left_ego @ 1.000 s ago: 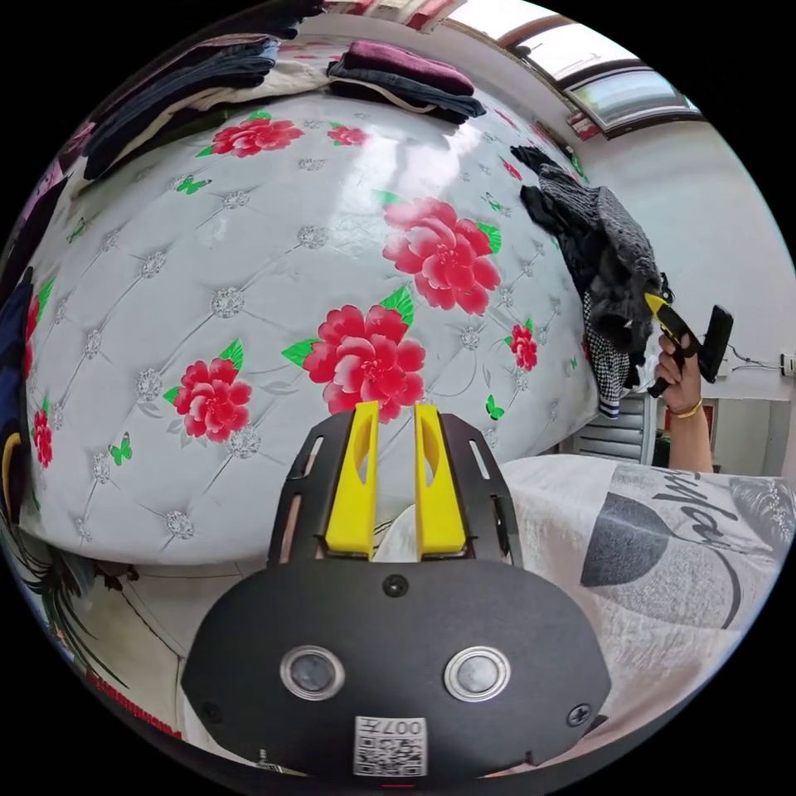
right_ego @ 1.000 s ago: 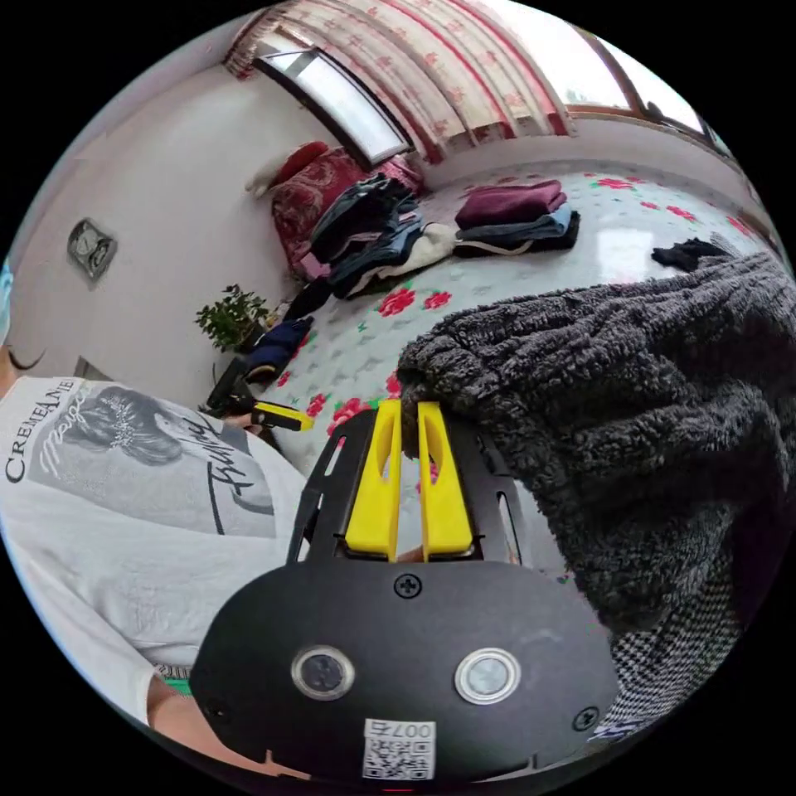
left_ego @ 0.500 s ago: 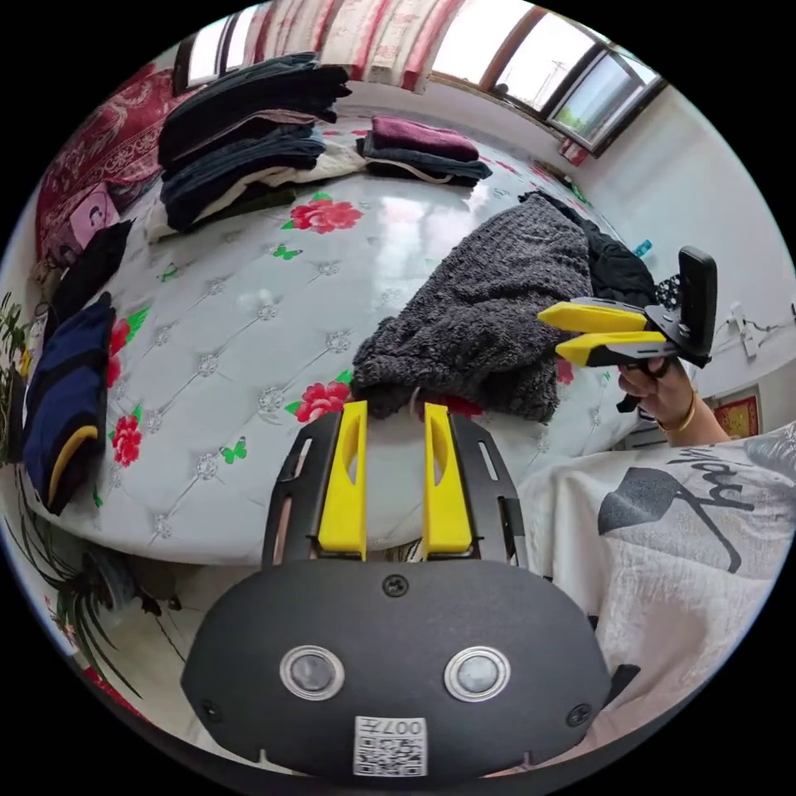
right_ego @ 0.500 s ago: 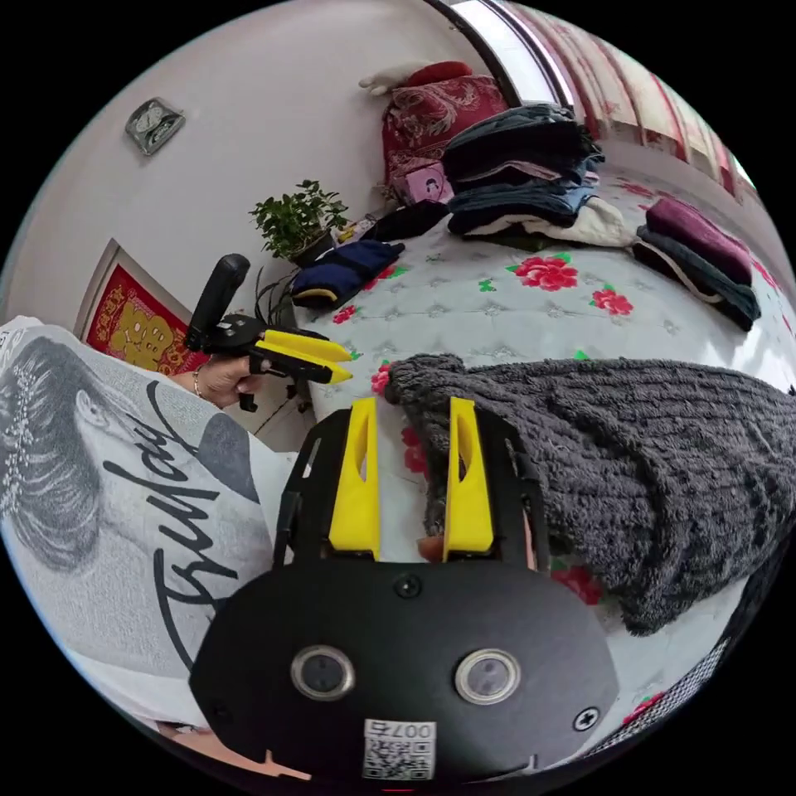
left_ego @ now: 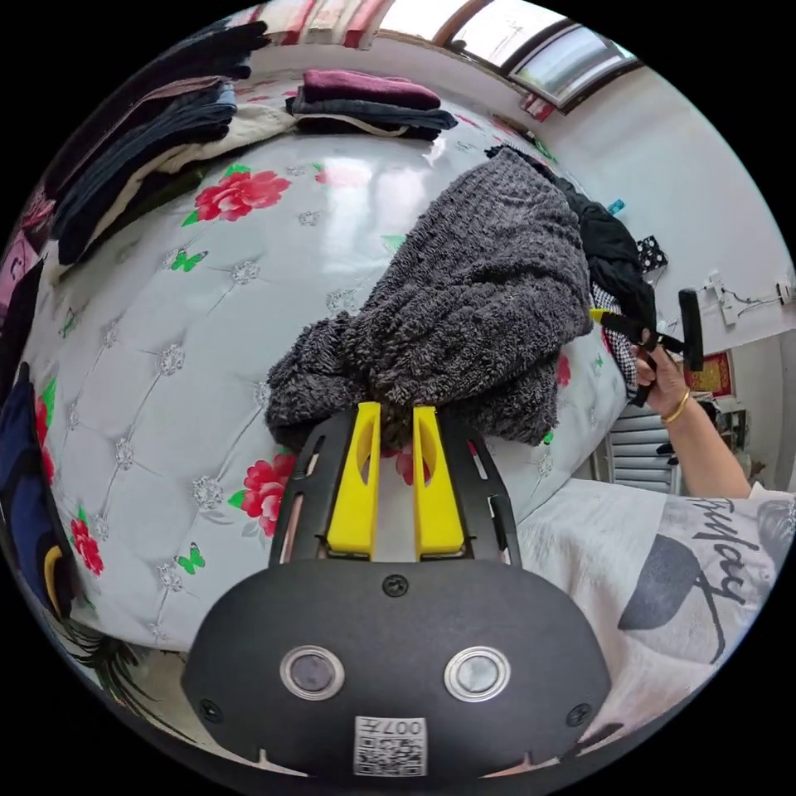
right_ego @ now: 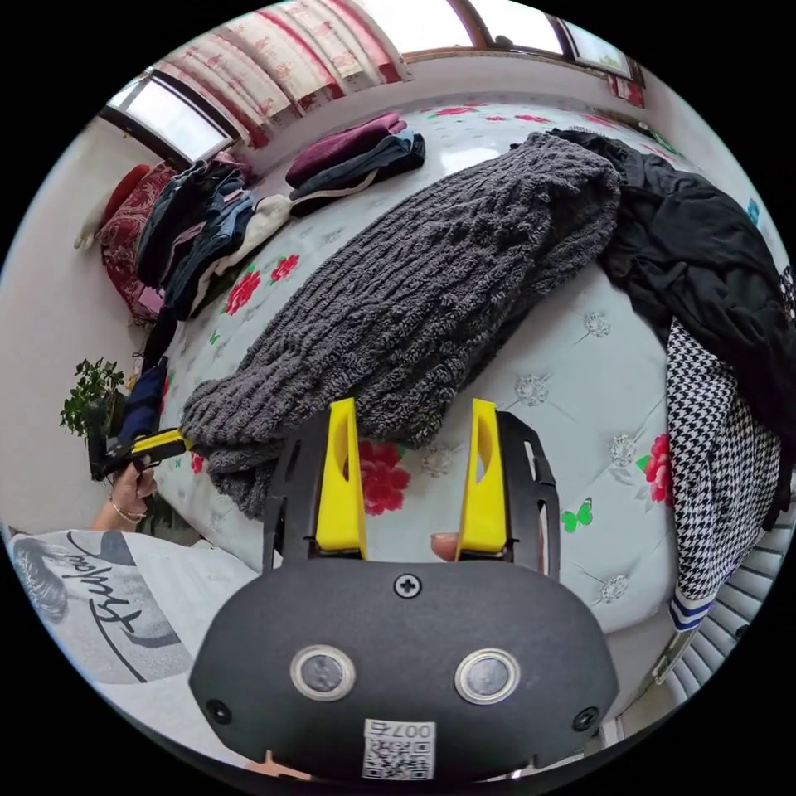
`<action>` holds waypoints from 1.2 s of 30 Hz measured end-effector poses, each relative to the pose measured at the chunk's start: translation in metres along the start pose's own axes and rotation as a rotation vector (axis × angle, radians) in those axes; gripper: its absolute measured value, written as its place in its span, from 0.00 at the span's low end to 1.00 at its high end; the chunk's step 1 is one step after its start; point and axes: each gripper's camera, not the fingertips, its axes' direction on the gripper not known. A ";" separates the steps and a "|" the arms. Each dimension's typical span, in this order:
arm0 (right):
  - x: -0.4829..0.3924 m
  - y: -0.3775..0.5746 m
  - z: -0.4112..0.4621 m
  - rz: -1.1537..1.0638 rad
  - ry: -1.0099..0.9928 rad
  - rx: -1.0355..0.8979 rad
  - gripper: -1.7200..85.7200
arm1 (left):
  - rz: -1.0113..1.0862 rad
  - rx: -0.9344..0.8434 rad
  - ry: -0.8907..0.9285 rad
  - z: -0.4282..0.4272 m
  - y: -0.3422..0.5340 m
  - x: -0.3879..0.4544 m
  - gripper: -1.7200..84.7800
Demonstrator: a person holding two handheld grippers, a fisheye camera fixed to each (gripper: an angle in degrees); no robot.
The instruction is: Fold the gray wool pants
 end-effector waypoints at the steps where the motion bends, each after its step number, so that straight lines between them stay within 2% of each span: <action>1: -0.006 -0.007 0.014 0.001 -0.007 -0.023 0.13 | -0.013 0.017 0.004 -0.011 0.005 -0.004 0.09; 4: -0.056 -0.010 0.041 -0.143 -0.144 -0.071 0.07 | -0.116 0.097 -0.081 -0.078 0.041 -0.035 0.07; 7: -0.154 0.015 0.059 -0.499 -0.331 -0.238 0.04 | -0.215 0.105 -0.170 -0.113 0.069 -0.064 0.07; 9: -0.205 0.042 0.048 -0.722 -0.444 -0.295 0.04 | -0.360 0.073 -0.313 -0.137 0.098 -0.099 0.08; 11: -0.241 0.060 0.034 -0.901 -0.608 -0.409 0.05 | -0.508 0.097 -0.323 -0.154 0.124 -0.125 0.08; 13: -0.245 0.055 0.025 -0.937 -0.661 -0.464 0.06 | -0.615 0.193 -0.281 -0.176 0.149 -0.138 0.09; 15: -0.231 0.037 0.009 -0.913 -0.617 -0.391 0.08 | -0.700 0.302 -0.298 -0.205 0.174 -0.138 0.11; 18: -0.179 -0.016 -0.020 -0.733 -0.425 -0.149 0.10 | -0.695 0.358 -0.326 -0.224 0.175 -0.124 0.12; 20: -0.132 -0.061 -0.016 -0.530 -0.174 -0.032 0.12 | -0.657 0.357 -0.357 -0.226 0.160 -0.113 0.12; 23: -0.092 -0.111 0.018 -0.367 0.048 -0.060 0.14 | -0.606 0.377 -0.432 -0.235 0.129 -0.091 0.12; 25: -0.082 -0.135 0.044 -0.313 0.112 -0.124 0.15 | -0.562 0.415 -0.399 -0.242 0.106 -0.078 0.12; 26: -0.082 -0.146 0.061 -0.296 0.149 -0.165 0.16 | -0.549 0.395 -0.370 -0.239 0.098 -0.077 0.12; 28: -0.087 -0.155 0.087 -0.301 0.181 -0.215 0.16 | -0.514 0.205 -0.255 -0.195 0.064 -0.081 0.17; 30: -0.096 -0.153 0.117 -0.317 0.235 -0.287 0.16 | -0.532 0.011 -0.240 -0.140 0.051 -0.087 0.19; 32: -0.113 -0.141 0.124 -0.356 0.314 -0.235 0.14 | -0.561 -0.164 -0.259 -0.088 0.048 -0.090 0.19; 34: -0.121 -0.137 0.118 -0.379 0.312 -0.247 0.12 | -0.497 -0.132 -0.341 -0.079 0.045 -0.071 0.15; 36: -0.122 -0.131 0.095 -0.381 0.281 -0.202 0.10 | -0.507 -0.118 -0.340 -0.094 0.040 -0.064 0.10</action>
